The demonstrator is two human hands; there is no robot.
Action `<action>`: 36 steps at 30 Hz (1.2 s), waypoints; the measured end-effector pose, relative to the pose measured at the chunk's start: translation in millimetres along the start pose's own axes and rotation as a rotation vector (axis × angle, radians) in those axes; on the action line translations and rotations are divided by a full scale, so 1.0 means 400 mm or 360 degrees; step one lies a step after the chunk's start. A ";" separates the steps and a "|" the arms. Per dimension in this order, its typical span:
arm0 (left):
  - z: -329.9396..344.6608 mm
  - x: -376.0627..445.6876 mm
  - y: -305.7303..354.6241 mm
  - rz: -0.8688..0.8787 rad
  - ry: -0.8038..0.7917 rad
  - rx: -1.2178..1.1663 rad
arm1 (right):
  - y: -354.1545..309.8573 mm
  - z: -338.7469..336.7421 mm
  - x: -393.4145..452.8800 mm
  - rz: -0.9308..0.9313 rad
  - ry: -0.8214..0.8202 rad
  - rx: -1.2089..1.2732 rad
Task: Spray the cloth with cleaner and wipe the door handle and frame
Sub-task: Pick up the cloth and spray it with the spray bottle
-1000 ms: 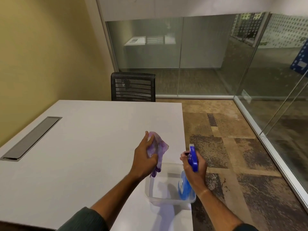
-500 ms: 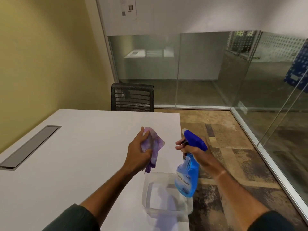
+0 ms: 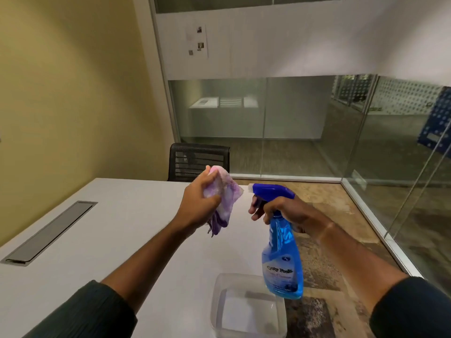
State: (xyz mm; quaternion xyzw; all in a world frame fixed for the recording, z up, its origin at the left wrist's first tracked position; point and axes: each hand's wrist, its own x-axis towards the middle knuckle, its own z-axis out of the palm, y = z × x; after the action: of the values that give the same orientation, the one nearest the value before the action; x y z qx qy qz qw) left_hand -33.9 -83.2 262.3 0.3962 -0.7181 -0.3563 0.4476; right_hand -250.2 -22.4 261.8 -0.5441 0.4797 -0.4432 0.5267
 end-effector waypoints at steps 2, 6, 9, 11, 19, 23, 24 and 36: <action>-0.005 0.001 0.010 -0.0018 -0.0022 0.0015 | -0.021 0.001 0.004 -0.0019 -0.0012 -0.0005; -0.008 0.003 0.020 -0.0084 -0.0044 0.0032 | -0.044 0.003 0.009 -0.0046 -0.0065 0.0000; -0.013 0.005 0.020 -0.0106 -0.0062 0.0016 | -0.049 0.008 0.012 -0.0035 -0.0093 -0.0007; -0.016 0.008 0.020 -0.0119 -0.0061 0.0005 | -0.047 0.011 0.014 -0.0029 -0.0086 -0.0038; -0.024 0.009 0.024 -0.0165 -0.0046 0.0000 | -0.047 0.018 0.016 -0.0024 -0.0135 0.0001; -0.027 0.010 0.027 -0.0190 -0.0042 0.0002 | -0.050 0.024 0.019 -0.0013 -0.0154 -0.0044; -0.027 0.010 0.028 -0.0196 -0.0042 -0.0001 | -0.048 0.026 0.019 0.0005 -0.0156 -0.0040; -0.032 0.011 0.036 -0.0188 -0.0045 -0.0025 | -0.028 0.033 0.021 0.0010 -0.0068 -0.0060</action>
State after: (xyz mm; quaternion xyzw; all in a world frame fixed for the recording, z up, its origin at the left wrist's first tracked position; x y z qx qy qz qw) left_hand -27.1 -82.8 280.7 0.4293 -0.6969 -0.3932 0.4189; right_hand -235.1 -29.0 272.2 -0.5617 0.4785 -0.4206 0.5278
